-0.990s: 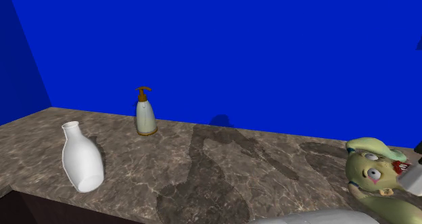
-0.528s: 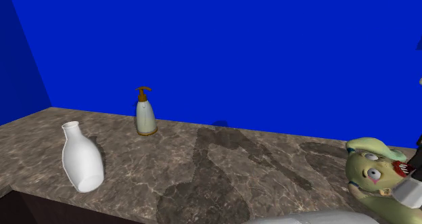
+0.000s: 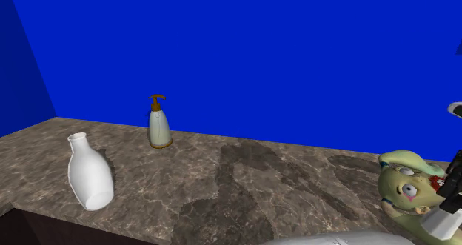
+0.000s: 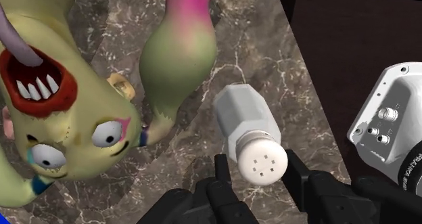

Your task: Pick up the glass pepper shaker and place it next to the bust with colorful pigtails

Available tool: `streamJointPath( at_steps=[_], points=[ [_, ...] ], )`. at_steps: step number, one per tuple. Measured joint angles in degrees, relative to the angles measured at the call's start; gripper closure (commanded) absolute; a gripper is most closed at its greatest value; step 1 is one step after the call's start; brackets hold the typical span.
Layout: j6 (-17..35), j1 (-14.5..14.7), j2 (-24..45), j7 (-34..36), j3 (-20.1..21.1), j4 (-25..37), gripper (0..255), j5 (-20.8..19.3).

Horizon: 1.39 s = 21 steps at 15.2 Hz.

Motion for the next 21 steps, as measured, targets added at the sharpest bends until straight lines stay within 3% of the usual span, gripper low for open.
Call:
streamJointPath(
  at_steps=[21],
  points=[
    [9.99,-3.18,-1.71,-0.18,-13.35,-10.08,255,-11.97]
  ],
)
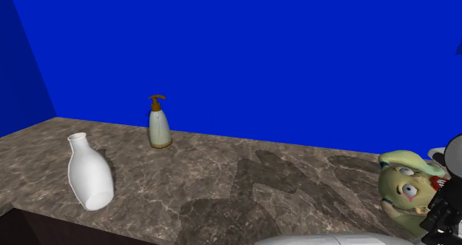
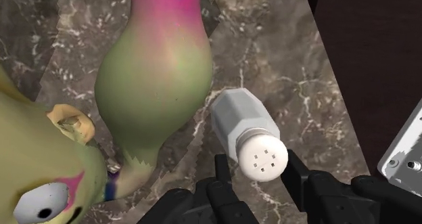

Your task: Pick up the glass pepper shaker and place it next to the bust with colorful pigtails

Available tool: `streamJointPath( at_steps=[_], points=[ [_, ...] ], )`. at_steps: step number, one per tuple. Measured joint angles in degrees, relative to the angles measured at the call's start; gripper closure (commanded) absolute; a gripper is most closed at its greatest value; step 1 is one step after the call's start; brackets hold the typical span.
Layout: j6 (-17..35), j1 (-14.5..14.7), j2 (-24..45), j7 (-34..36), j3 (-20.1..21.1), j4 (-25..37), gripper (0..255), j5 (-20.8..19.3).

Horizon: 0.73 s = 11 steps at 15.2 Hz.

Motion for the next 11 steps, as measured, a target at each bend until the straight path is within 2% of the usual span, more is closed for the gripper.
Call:
streamJointPath(
  at_steps=[4,5,11],
  points=[
    [0.12,0.0,0.01,0.01,-0.16,-0.06,255,-0.14],
    [0.12,0.0,0.01,0.01,-0.17,-0.06,0,-0.15],
    [0.13,0.0,0.01,0.01,-0.17,-0.07,0,-0.15]
  ],
)
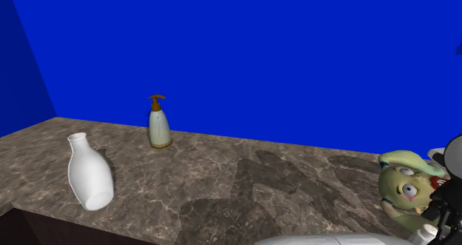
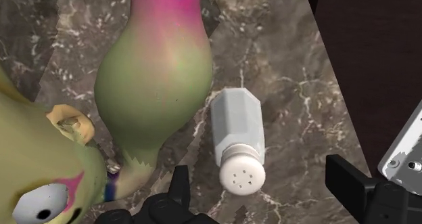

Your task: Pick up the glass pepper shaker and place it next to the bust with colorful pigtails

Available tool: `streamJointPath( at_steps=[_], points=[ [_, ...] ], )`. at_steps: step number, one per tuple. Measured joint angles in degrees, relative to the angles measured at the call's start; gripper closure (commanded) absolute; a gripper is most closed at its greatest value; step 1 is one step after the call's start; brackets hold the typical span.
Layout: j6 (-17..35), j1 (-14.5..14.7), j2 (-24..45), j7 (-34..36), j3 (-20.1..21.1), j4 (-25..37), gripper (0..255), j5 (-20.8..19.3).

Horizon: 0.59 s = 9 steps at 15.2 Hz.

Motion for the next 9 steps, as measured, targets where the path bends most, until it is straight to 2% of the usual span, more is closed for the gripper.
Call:
streamJointPath(
  at_steps=[4,9],
  points=[
    [-4.2,0.13,-0.28,-0.74,5.43,3.2,0,4.65],
    [-5.38,0.39,-0.16,-1.11,6.62,4.47,0,5.83]
  ],
)
